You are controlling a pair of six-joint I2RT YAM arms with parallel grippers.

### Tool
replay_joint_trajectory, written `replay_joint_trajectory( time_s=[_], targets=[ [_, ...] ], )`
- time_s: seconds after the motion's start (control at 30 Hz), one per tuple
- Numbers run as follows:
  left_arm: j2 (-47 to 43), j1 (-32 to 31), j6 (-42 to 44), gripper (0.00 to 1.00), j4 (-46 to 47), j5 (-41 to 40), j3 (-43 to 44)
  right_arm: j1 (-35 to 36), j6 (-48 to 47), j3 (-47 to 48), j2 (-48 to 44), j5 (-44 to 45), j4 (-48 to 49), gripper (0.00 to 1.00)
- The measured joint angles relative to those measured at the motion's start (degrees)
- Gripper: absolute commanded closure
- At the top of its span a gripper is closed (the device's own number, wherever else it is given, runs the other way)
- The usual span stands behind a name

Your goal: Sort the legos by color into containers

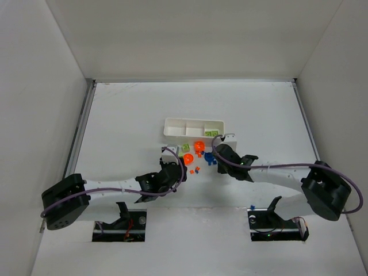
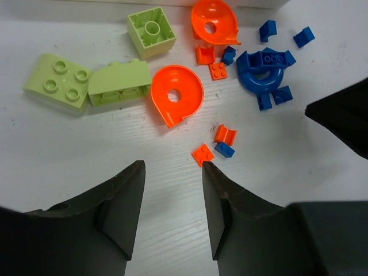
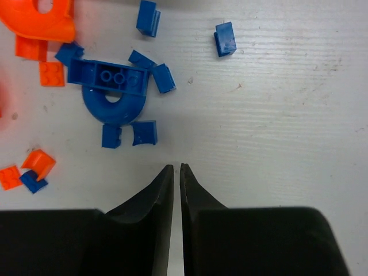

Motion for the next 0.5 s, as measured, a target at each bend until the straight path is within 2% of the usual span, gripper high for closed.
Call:
replay_joint_trajectory(
  time_s=[0.07,0.2,0.43,0.5],
  targets=[
    [-0.7,0.8,0.0,0.58,0.2,0.0,-0.4,0.4,0.0,0.0,-3.1,0.2,-1.4,0.83],
    [-1.1,1.8,-0.2,0.58,1.2,0.0,-1.6,0.6,-0.3,1.4,-11.3,0.5,-3.2,0.61],
    [-1.4,0.7,-0.3,0.57,1.7,0.0,-2.2,0.7,2.2,-0.3,-16.3,3.4,-2.9,0.58],
    [-1.6,0.1,-0.2,0.58,1.7,0.0,-2.2,0.7,3.3,-0.5,-16.0,4.9,-4.6,0.53]
  ],
)
